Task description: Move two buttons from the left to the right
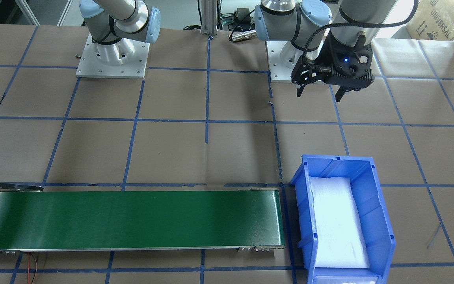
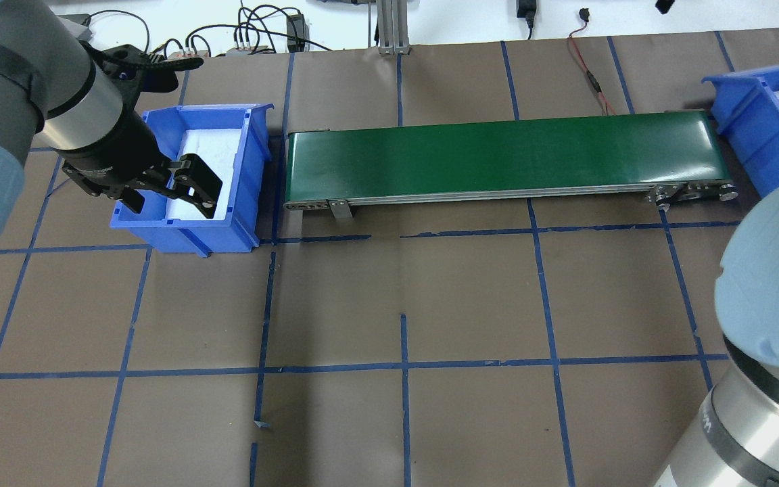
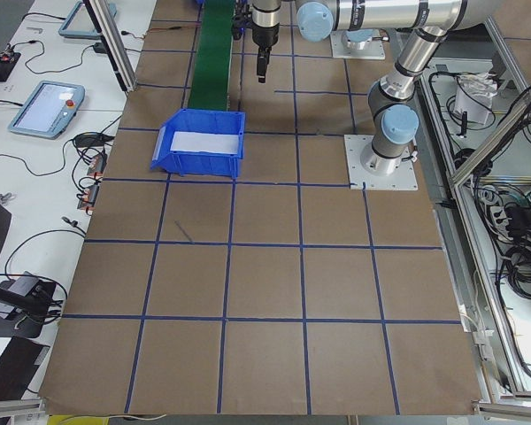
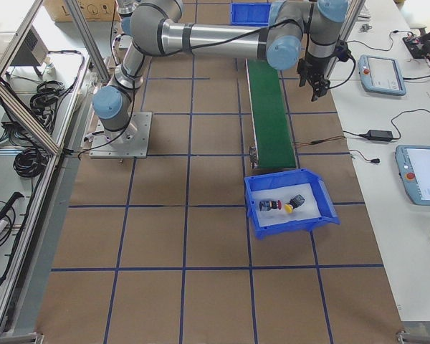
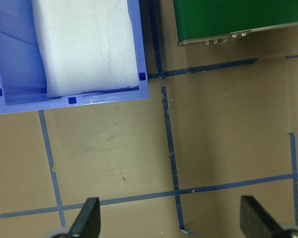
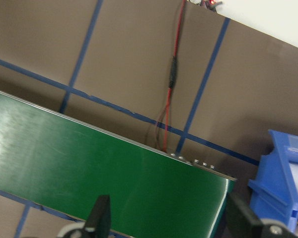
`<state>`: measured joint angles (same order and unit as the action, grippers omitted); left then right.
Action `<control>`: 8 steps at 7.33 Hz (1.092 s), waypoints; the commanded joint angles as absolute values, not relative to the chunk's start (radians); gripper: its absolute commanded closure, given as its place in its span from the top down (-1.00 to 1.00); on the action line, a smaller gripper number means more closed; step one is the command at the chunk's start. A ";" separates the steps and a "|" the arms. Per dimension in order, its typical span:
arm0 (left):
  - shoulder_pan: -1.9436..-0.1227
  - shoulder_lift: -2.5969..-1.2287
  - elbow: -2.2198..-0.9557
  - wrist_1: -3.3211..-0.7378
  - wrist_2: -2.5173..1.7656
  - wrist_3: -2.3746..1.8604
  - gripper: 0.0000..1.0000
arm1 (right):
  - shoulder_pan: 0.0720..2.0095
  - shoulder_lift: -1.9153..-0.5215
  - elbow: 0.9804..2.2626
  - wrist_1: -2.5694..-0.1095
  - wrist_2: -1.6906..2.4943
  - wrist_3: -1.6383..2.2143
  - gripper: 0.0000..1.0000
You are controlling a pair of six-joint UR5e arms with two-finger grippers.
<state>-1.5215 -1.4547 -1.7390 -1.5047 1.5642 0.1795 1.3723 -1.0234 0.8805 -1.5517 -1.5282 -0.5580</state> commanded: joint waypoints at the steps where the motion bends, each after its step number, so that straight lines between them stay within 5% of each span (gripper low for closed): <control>1: -1.522 -1.453 -1.740 -1.508 1.563 0.179 1.00 | 1.538 -1.069 0.891 -1.546 -1.528 -0.411 0.99; 8: -1.522 -1.462 -1.740 -1.505 1.562 0.178 1.00 | 1.663 -1.337 1.245 -1.508 -1.601 -0.150 0.96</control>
<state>-1.5217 -1.4604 -1.7396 -1.5066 1.5627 0.1785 1.6371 -1.2800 1.1674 -1.5039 -1.5996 -0.2746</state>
